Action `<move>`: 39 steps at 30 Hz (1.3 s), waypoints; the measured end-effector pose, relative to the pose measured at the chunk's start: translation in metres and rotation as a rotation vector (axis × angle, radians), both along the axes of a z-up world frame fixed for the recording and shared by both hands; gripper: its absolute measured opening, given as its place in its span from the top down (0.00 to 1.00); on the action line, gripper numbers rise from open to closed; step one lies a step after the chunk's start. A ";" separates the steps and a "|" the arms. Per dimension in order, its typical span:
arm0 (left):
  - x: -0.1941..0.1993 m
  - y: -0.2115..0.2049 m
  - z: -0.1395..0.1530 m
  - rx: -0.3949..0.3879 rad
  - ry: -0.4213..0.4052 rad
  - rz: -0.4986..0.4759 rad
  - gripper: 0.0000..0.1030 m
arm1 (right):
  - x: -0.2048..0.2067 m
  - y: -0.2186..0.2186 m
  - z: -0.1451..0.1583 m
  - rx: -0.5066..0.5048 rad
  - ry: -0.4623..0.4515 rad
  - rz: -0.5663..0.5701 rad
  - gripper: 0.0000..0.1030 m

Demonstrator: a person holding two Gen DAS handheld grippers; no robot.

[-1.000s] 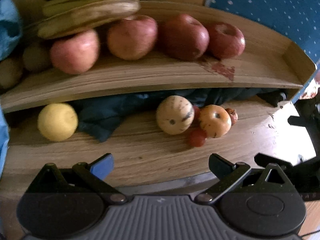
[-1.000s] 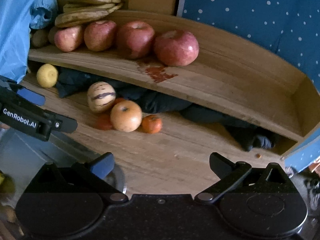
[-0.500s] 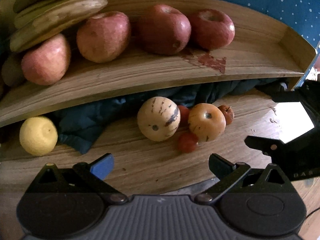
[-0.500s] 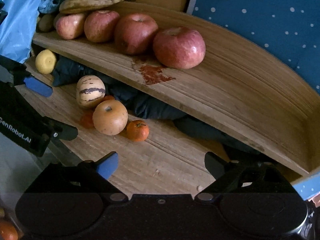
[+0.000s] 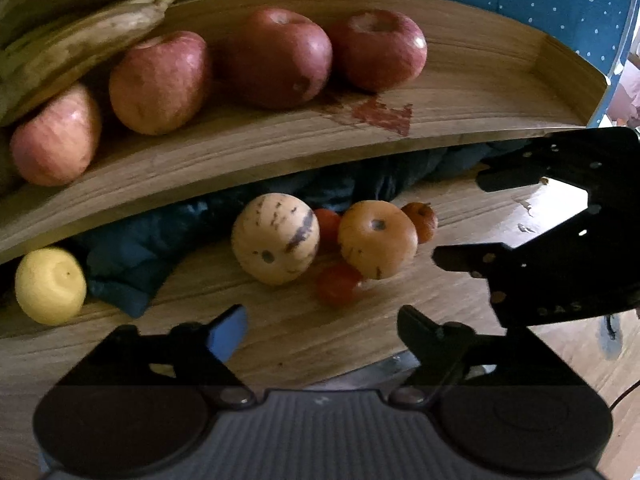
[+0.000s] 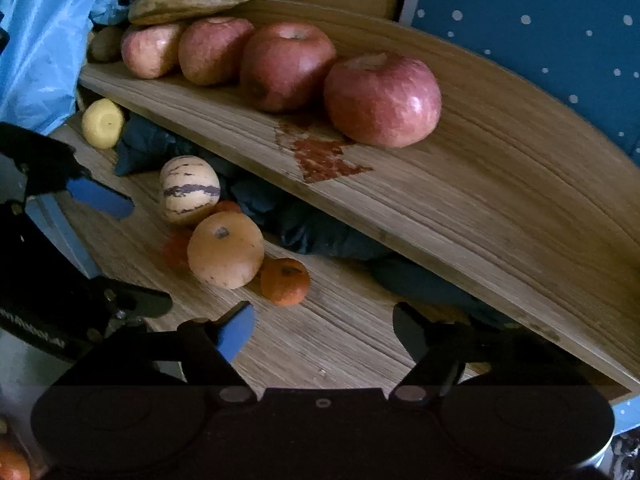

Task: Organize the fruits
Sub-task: 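Move the left tool to a red cherry tomato while the right tool approaches a tangerine, then close the left tool on the cherry tomato while the right tool grasps the tangerine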

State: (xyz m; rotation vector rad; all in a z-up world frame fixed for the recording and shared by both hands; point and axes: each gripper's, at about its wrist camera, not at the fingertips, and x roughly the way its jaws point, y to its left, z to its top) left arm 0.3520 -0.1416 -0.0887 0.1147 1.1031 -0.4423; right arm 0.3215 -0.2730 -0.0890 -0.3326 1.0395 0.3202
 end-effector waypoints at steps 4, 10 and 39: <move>-0.001 0.002 0.000 -0.016 0.008 0.015 0.27 | 0.003 0.002 -0.003 0.008 0.009 0.016 0.31; 0.000 -0.001 -0.003 -0.031 0.020 0.026 0.41 | 0.006 0.006 -0.006 0.026 0.018 0.047 0.38; 0.008 0.000 -0.002 -0.076 0.027 0.054 0.74 | 0.005 0.017 -0.014 0.049 0.033 0.105 0.70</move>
